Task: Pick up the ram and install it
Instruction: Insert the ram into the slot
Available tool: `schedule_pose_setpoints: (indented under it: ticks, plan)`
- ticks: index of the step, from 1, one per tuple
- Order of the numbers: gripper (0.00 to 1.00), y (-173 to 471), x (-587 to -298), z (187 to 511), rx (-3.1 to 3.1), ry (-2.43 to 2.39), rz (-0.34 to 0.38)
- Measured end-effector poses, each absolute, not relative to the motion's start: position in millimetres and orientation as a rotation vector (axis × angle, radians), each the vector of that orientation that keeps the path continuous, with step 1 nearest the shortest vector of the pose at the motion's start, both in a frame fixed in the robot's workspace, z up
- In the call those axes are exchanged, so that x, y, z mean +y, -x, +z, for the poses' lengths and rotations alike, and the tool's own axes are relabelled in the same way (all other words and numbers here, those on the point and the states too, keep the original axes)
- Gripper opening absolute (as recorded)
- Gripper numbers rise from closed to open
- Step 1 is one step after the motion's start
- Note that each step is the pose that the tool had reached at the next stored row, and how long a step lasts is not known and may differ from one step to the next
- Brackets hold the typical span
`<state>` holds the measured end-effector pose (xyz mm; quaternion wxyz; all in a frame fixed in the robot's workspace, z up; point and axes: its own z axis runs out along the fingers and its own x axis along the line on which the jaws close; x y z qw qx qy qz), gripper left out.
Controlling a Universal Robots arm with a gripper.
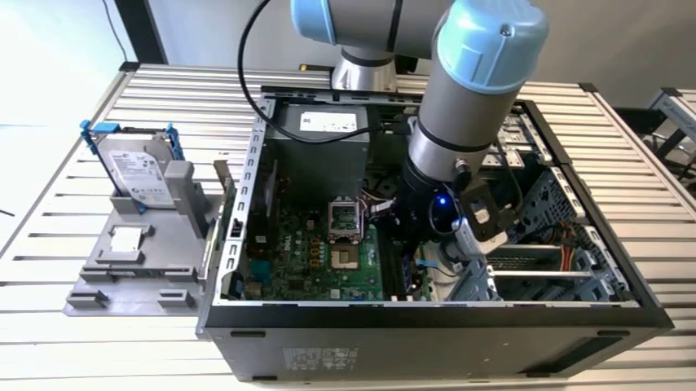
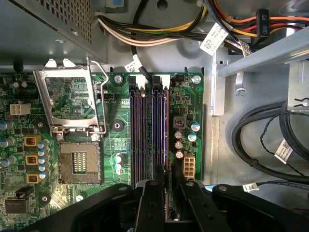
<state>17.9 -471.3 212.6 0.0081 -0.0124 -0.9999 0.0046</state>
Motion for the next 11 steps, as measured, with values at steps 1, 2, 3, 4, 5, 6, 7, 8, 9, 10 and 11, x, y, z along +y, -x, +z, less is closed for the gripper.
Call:
schedule_pose_setpoints:
  ticks: [1,2,3,4,5,6,7,8,9,10,11]
  plan:
    - [1.00,-17.9,-471.5,213.2,-3.125,0.040,0.010]
    - [1.00,-17.8,-471.6,214.1,-3.125,0.043,0.007]
    - [1.00,-17.8,-471.6,216.9,-3.125,0.048,0.006]
    - [1.00,-17.8,-471.7,221.5,-3.125,0.051,0.007]
    - [1.00,-17.8,-471.6,226.0,-3.125,0.051,0.007]
    - [1.00,-17.8,-471.7,230.6,-3.125,0.051,0.007]
    - [1.00,-17.8,-471.6,235.2,-3.125,0.051,0.007]
    - [1.00,-17.8,-471.6,239.8,-3.125,0.051,0.007]
    - [1.00,-17.8,-471.6,244.0,-3.125,0.050,0.007]
    - [1.00,-17.8,-471.6,245.4,-3.125,0.050,0.007]
    - [1.00,-17.8,-471.6,245.2,-3.126,0.049,0.006]
